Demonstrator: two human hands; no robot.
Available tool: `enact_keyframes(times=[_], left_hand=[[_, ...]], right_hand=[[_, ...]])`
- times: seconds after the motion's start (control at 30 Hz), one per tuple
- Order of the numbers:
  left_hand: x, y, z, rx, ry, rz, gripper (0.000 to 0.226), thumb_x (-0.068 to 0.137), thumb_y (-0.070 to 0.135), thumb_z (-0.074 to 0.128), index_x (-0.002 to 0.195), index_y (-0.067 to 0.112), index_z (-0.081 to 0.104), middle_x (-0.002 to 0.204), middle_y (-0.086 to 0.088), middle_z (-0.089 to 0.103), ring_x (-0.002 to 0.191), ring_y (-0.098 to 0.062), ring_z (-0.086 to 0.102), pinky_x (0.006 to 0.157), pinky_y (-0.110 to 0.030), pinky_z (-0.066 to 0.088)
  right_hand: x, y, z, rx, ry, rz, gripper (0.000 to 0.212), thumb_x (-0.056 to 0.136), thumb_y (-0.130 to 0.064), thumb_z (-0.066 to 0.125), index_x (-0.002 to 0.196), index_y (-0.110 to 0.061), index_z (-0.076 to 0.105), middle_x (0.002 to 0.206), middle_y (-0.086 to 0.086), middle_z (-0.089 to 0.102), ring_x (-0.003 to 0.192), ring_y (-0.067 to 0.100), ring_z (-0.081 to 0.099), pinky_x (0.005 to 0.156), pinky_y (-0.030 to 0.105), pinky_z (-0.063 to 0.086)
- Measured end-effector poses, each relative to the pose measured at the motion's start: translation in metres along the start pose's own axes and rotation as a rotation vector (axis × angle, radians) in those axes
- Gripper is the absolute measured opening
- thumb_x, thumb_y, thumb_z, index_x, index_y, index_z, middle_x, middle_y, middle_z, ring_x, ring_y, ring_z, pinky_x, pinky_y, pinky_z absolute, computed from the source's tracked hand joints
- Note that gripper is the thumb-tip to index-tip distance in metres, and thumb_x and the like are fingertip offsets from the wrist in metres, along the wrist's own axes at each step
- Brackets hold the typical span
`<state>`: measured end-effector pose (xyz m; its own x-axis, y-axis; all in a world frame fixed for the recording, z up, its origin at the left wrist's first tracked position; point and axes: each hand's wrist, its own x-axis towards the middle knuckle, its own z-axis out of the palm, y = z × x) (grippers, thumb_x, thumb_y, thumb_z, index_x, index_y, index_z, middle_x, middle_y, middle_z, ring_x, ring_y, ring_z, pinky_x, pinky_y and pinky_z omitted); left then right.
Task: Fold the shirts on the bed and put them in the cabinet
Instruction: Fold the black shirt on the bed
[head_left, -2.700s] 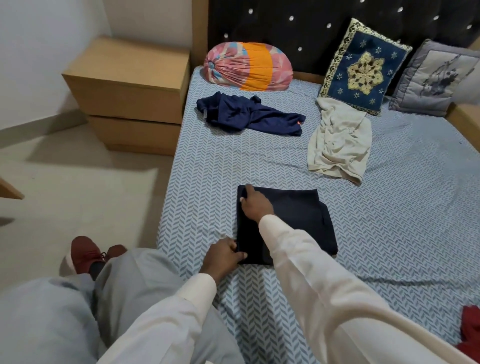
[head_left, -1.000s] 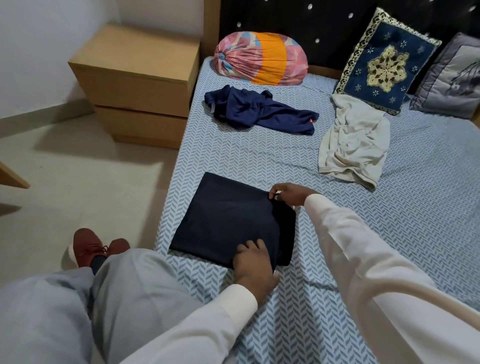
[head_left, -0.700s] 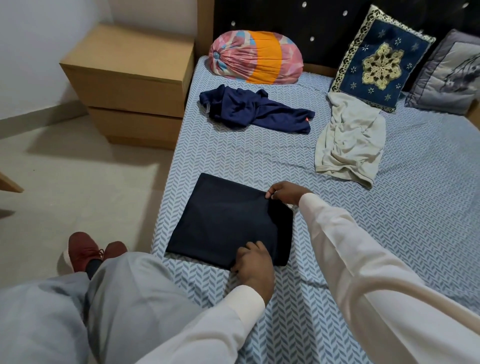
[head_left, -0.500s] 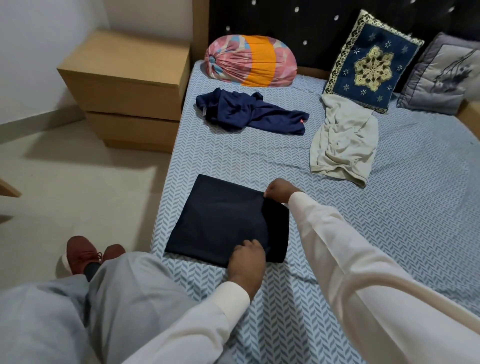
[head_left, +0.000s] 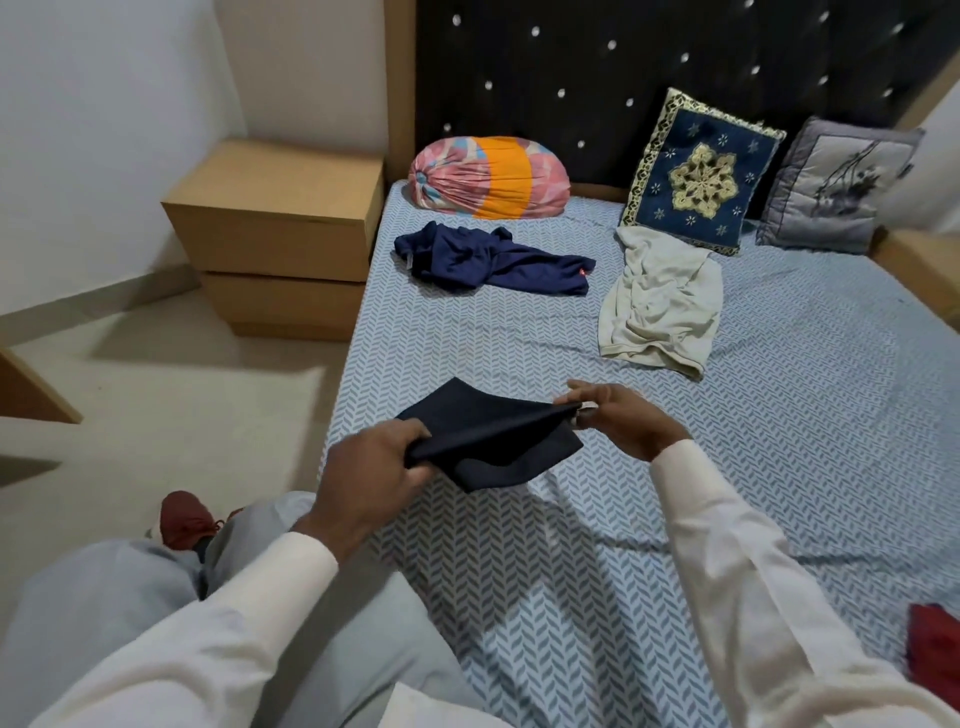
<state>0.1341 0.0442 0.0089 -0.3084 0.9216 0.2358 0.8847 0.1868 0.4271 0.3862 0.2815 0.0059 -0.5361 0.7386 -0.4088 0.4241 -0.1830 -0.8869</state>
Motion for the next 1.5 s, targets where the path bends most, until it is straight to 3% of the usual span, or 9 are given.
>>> enact_keyframes(times=[0.27, 0.47, 0.67, 0.77, 0.87, 0.97, 1.13, 1.37, 1.5], left_hand=[[-0.02, 0.01, -0.084, -0.472, -0.029, 0.148, 0.028, 0.073, 0.017, 0.057, 0.096, 0.027, 0.069, 0.094, 0.01, 0.069, 0.081, -0.012, 0.065, 0.062, -0.034, 0.053], [-0.004, 0.006, -0.089, -0.662, -0.124, 0.041, 0.027, 0.077, 0.02, 0.052, 0.095, 0.012, 0.07, 0.076, -0.002, 0.064, 0.057, -0.032, 0.049, 0.054, -0.036, 0.04], [0.073, -0.02, -0.023, -0.666, -0.153, -0.217, 0.015, 0.089, 0.017, 0.059, 0.102, 0.021, 0.065, 0.089, -0.004, 0.069, 0.08, -0.018, 0.062, 0.072, -0.03, 0.047], [0.092, -0.03, 0.015, -0.61, -0.056, -0.507, 0.035, 0.09, 0.029, 0.061, 0.123, 0.019, 0.054, 0.109, -0.005, 0.065, 0.103, -0.027, 0.06, 0.081, -0.029, 0.043], [0.069, -0.04, 0.057, -0.364, -0.344, -0.671, 0.059, 0.088, 0.035, 0.065, 0.134, 0.004, 0.044, 0.134, -0.023, 0.055, 0.122, -0.036, 0.054, 0.096, -0.036, 0.045], [0.031, -0.043, 0.082, -0.192, -0.537, -0.678, 0.065, 0.081, 0.044, 0.071, 0.128, 0.004, 0.049, 0.133, -0.021, 0.056, 0.12, -0.036, 0.056, 0.094, -0.038, 0.049], [0.0, -0.043, 0.09, -0.217, -0.574, -0.718, 0.058, 0.073, 0.05, 0.077, 0.112, 0.009, 0.061, 0.114, -0.011, 0.065, 0.105, -0.031, 0.063, 0.085, -0.033, 0.052], [-0.013, -0.053, 0.08, -0.409, -0.587, -0.7, 0.028, 0.078, 0.021, 0.08, 0.074, 0.006, 0.056, 0.061, -0.012, 0.057, 0.048, -0.023, 0.053, 0.048, -0.029, 0.045], [-0.026, -0.057, 0.07, -0.035, -0.725, -0.557, 0.036, 0.077, 0.037, 0.079, 0.092, 0.011, 0.06, 0.095, -0.012, 0.071, 0.083, -0.026, 0.068, 0.072, -0.029, 0.051]], right_hand=[[-0.13, -0.015, 0.017, -0.221, 0.24, -0.331, 0.022, 0.079, 0.007, 0.074, 0.093, -0.009, 0.079, 0.137, -0.009, 0.057, 0.113, 0.005, 0.064, 0.085, 0.02, 0.053], [-0.17, -0.038, 0.014, -0.191, 0.089, -0.396, 0.019, 0.084, 0.009, 0.066, 0.088, -0.009, 0.073, 0.068, 0.012, 0.067, 0.059, 0.019, 0.055, 0.055, 0.026, 0.044], [-0.078, -0.036, 0.014, 0.04, 0.32, -0.259, 0.01, 0.087, -0.009, 0.072, 0.094, -0.008, 0.065, 0.067, 0.002, 0.063, 0.059, 0.013, 0.055, 0.059, 0.024, 0.044], [-0.018, 0.005, 0.023, 0.077, 0.445, -0.014, 0.051, 0.085, -0.028, 0.077, 0.126, -0.013, 0.052, 0.097, 0.009, 0.068, 0.079, 0.017, 0.063, 0.067, 0.03, 0.048], [0.003, 0.07, 0.043, -0.1, 0.361, 0.276, 0.07, 0.071, -0.039, 0.082, 0.126, -0.016, 0.046, 0.102, 0.012, 0.064, 0.083, 0.022, 0.063, 0.067, 0.033, 0.052], [-0.009, 0.114, 0.064, -0.284, 0.335, 0.329, 0.053, 0.066, -0.04, 0.081, 0.1, -0.012, 0.052, 0.097, 0.011, 0.063, 0.085, 0.025, 0.062, 0.071, 0.032, 0.052], [-0.034, 0.109, 0.07, -0.161, 0.256, 0.403, 0.031, 0.078, -0.029, 0.081, 0.078, -0.007, 0.06, 0.064, 0.004, 0.056, 0.051, 0.014, 0.053, 0.04, 0.016, 0.039], [-0.054, 0.107, 0.052, 0.049, 0.078, 0.406, 0.015, 0.087, -0.017, 0.075, 0.095, -0.006, 0.068, 0.078, 0.005, 0.067, 0.058, 0.011, 0.063, 0.055, 0.023, 0.054], [-0.072, 0.124, 0.056, -0.19, -0.02, 0.484, 0.012, 0.085, -0.016, 0.077, 0.082, -0.011, 0.067, 0.065, 0.004, 0.062, 0.057, 0.012, 0.058, 0.071, 0.033, 0.059]])
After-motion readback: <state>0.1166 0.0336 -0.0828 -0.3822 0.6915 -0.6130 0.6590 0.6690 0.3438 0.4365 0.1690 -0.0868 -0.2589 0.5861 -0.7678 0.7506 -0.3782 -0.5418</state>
